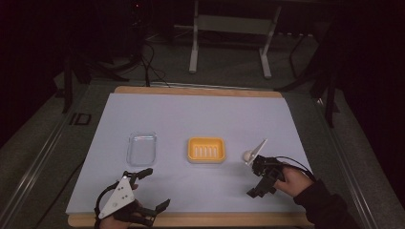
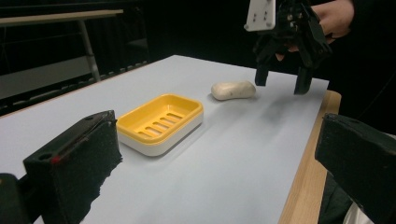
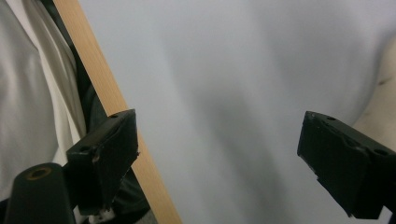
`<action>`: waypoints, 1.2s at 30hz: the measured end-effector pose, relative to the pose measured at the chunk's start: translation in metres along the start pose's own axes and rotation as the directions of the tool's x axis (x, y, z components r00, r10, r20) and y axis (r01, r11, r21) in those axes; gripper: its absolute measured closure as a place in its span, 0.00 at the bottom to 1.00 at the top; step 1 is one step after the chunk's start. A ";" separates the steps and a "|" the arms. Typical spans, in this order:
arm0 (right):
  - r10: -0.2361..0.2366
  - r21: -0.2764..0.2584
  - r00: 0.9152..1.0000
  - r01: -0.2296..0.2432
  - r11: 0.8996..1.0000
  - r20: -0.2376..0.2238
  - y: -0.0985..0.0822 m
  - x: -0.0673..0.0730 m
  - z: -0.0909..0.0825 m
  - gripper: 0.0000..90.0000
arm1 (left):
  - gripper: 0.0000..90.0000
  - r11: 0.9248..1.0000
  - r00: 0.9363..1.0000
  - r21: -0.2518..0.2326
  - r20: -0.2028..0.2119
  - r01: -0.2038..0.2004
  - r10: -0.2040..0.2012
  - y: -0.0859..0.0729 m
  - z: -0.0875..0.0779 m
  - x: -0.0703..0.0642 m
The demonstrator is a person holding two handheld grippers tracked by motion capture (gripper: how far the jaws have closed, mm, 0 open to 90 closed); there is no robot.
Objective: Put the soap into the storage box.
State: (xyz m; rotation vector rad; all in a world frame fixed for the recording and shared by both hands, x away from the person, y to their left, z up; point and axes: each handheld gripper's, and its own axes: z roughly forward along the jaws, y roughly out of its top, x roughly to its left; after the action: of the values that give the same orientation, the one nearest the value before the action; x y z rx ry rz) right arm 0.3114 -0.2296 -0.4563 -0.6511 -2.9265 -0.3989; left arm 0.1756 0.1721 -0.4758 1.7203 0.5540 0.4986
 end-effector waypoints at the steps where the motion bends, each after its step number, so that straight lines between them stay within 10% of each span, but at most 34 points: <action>1: -0.002 -0.010 1.000 0.002 1.000 0.004 0.000 -0.001 -0.001 0.13 | 0.00 1.000 1.000 0.000 0.000 0.000 0.000 0.000 0.000 0.000; 8: 0.010 -0.083 0.999 -0.007 0.997 0.033 -0.001 -0.012 -0.011 0.12 | 0.00 1.000 1.000 0.004 -0.002 -0.001 0.001 0.000 0.001 0.000; 36: 0.110 -0.091 0.980 -0.096 0.991 0.167 -0.008 -0.058 -0.019 0.15 | 0.00 1.000 1.000 0.006 -0.003 0.001 -0.001 -0.001 0.002 0.000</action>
State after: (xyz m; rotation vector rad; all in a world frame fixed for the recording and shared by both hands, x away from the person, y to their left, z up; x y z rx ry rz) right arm 0.3618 -0.2649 -0.4493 -0.8865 -3.0332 -0.4771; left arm 0.1767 0.1712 -0.4772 1.7249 0.5592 0.4991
